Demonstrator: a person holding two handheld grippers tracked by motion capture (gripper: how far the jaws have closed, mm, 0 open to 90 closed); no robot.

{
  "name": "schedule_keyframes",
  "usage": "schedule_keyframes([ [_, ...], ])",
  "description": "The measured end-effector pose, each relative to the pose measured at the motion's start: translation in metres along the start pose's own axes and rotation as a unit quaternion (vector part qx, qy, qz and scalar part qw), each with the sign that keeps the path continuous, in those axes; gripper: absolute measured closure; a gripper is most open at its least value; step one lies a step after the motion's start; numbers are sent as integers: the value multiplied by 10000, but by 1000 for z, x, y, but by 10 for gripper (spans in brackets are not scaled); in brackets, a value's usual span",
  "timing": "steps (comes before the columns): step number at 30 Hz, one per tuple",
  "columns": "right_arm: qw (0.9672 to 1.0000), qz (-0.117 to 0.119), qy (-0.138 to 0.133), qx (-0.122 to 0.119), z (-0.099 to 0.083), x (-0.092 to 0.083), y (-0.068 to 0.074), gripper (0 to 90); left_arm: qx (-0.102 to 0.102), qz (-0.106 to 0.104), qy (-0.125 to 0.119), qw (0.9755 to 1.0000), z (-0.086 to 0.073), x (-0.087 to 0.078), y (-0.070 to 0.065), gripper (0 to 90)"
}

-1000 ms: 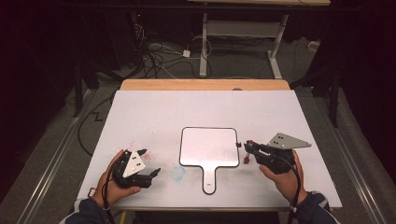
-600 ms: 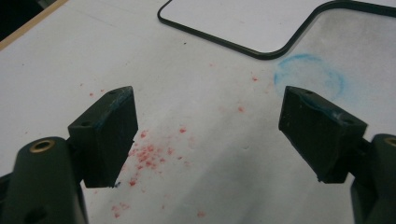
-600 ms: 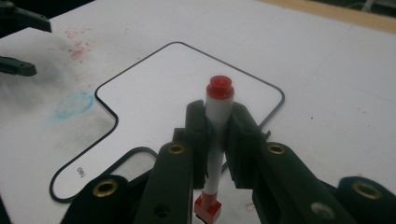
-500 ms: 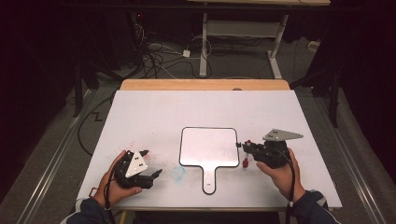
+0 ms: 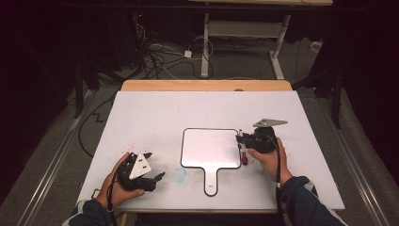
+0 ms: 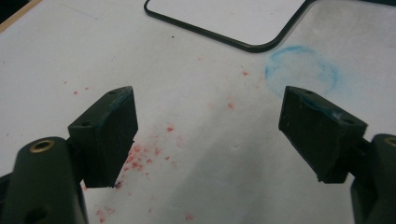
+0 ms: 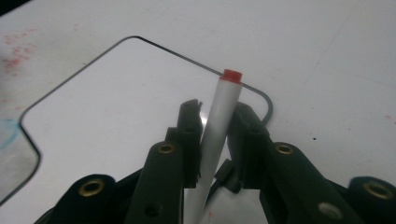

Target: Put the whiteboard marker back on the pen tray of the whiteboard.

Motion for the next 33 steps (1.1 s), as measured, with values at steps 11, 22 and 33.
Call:
schedule_keyframes([
  [11, 9986, -302, 335, 278, -15, 23, -18, 600, 44, -16, 14, 10000, 2, 2, -1, 186],
  [22, 9969, -456, -408, -496, -1, -12, -13, 445, 71, 42, -17, 10000, 0, -2, -1, 186],
  [33, 9679, -888, -1634, -1689, -18, -93, 1, 358, -15, 252, -227, 9994, 5, -14, 2, 178],
])
Point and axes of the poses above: each handheld gripper's, and its own axes: x roughly forward along the jaws, z roughly out of its top, y roughly to its left, the point moved 10 cm from there along x, roughly forward along the jaws, and after that the axes turned 8 degrees about -z, right-handed, at the moved point
